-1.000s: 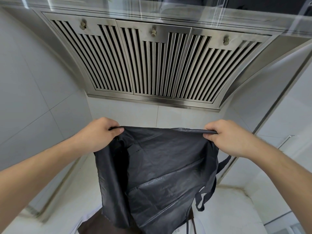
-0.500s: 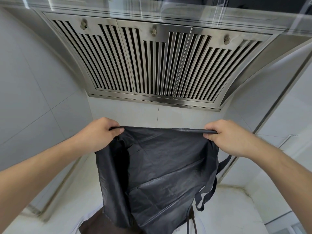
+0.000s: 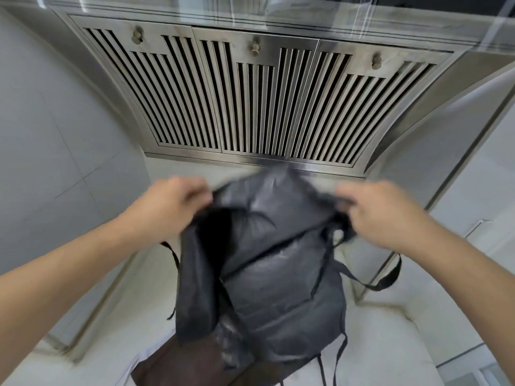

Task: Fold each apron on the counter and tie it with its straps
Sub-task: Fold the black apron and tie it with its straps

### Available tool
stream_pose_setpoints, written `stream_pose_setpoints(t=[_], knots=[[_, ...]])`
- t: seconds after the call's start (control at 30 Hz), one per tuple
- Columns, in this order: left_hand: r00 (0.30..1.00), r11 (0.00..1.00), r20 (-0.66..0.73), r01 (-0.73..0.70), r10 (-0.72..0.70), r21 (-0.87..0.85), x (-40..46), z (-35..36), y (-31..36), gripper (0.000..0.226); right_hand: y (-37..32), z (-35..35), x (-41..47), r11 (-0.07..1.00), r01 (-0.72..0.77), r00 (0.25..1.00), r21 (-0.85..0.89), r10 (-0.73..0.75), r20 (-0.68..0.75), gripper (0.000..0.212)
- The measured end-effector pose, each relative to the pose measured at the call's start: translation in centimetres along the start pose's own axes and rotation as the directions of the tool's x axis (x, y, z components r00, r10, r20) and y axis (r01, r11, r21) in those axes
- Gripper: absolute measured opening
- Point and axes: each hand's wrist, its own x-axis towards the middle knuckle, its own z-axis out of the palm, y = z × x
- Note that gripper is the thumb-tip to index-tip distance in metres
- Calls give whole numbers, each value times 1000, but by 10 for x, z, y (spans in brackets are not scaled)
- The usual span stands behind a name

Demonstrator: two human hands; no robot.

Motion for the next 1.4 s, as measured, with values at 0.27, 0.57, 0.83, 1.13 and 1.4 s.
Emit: stream_pose_setpoints(t=[0.27, 0.57, 0.83, 1.13, 1.4], knots=[[891, 930, 393, 77, -226, 359, -6, 5, -8, 9, 6, -9, 10, 992, -112, 989, 50, 107, 105, 31], [981, 986, 191, 51, -20, -162, 10, 24, 120, 37, -70, -26, 45, 941, 339, 900, 5, -322, -295, 31], [927, 582, 239, 368, -287, -726, 8, 6, 113, 23, -90, -5, -8, 705, -89, 943, 703, 288, -169, 28], [847, 268, 38, 210, -531, -940, 17, -11, 96, 18, -89, 54, -48, 749, -246, 886, 616, -84, 456, 21], [824, 660, -31, 429, -565, -616, 6, -44, 21, 23, 4, -2, -24, 904, -178, 949, 388, 262, -175, 31]])
